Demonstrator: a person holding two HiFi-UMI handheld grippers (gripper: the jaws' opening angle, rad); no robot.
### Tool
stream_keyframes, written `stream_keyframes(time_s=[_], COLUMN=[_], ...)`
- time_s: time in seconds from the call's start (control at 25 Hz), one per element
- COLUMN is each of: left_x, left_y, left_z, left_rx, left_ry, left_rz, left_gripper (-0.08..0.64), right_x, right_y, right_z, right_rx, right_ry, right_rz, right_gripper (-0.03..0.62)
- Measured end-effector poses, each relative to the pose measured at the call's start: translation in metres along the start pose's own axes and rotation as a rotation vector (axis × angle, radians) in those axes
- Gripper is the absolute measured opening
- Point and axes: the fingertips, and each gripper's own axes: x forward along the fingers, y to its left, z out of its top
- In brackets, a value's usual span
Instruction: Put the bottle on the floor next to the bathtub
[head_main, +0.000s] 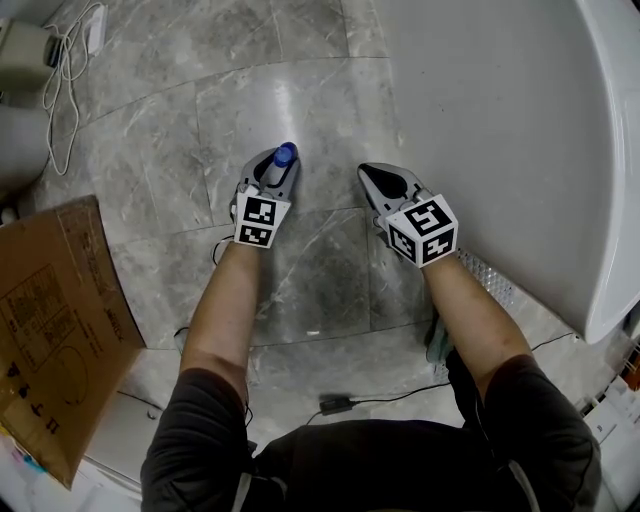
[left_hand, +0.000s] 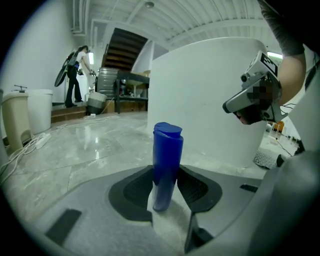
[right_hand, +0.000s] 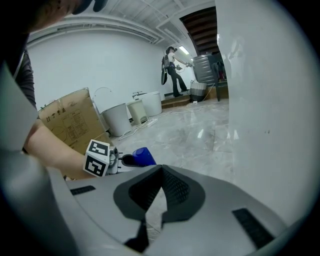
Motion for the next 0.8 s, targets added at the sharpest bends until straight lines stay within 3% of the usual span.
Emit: stream_keyframes(time_s=[0.24,0.52,0.8], left_x=[0.003,-0.002,-0.051], left_y=[-0.003,-0.003,-0.005], left_z=[0.001,0.008,0.033], left_rx=[-0.014,-0.03,-0.081], left_ry=[0.011,0.004,-0.012], left_rz=[-0.002,-0.017,0.015], left_gripper=[0.153,0.282,0.293], right_x=[0.003,0.001,-0.022], right_y=[0.004,0.0,0.015], right_z=[0.002,0.008,0.033], right_rx=[0.003,-0.002,-0.012], right_ry=[-0.004,-0.015,-0.018], right_rz=[0.002,-0.011,-0.016], right_gripper=[-0.008,-0.008,-0.008])
